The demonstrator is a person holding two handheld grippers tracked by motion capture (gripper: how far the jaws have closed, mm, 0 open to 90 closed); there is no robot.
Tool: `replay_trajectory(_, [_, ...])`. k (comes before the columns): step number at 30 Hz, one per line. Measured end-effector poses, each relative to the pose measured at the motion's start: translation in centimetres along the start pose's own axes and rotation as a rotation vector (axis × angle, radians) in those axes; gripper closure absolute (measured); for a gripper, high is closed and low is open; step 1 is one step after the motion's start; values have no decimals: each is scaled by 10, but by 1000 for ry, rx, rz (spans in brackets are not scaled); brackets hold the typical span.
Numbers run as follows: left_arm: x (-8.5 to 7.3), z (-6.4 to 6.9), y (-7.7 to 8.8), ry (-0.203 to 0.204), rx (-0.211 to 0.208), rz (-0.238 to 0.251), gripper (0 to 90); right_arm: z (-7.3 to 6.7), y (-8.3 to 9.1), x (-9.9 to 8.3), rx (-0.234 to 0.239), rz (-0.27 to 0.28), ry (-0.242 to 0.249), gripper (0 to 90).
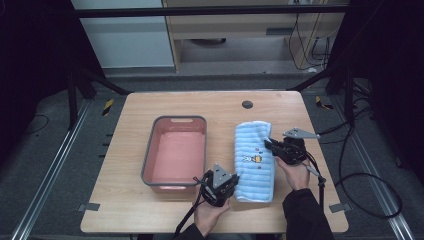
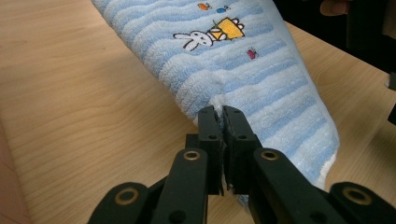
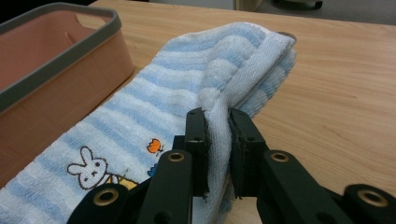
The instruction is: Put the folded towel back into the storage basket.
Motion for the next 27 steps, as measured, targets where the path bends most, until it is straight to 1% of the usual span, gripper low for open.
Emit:
replay_trajectory(5, [4, 1, 5, -3, -2, 14, 864, -4, 6, 7, -4, 21, 16, 794])
replay_trajectory(8, [10, 1, 11, -15, 1, 24, 864, -8, 9, 12, -4, 36, 22, 794])
replay_trajectory(12, [16, -1, 16, -24, 7, 29, 864, -11, 12, 16, -17, 45, 32, 794])
replay_trajectory(15, [18, -2, 19, -26, 8, 37, 864, -13, 14, 20, -13, 58, 28, 795])
replay_trajectory(16, [22, -2, 23, -33, 14, 42, 864, -15, 17, 24, -12, 74, 26, 795])
replay_trajectory(18, [24, -2, 25, -36, 16, 48, 864, -16, 17, 26, -12, 78, 27, 795])
replay_trajectory(19, [26, -3, 29, -41, 17, 53, 864, -19, 19, 30, -9, 89, 28, 796])
replay_trajectory(21, [27, -3, 31, -43, 17, 57, 864, -21, 20, 34, -8, 94, 33, 796])
replay_trajectory(23, [31, -5, 36, -39, 18, 71, 864, -24, 21, 39, -9, 99, 39, 796])
replay_trajectory(27, [37, -5, 44, -47, 23, 84, 864, -30, 25, 48, -8, 115, 52, 796])
Point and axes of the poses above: each handheld gripper's, and its own axes: y roughly backward along the jaws, x roughly out of its top, z roughly to its right, the point moved 2 cm from there along -y, roughly forward along the jaws, and after that the axes turned 1 degree about y, right-handed, at the moved point
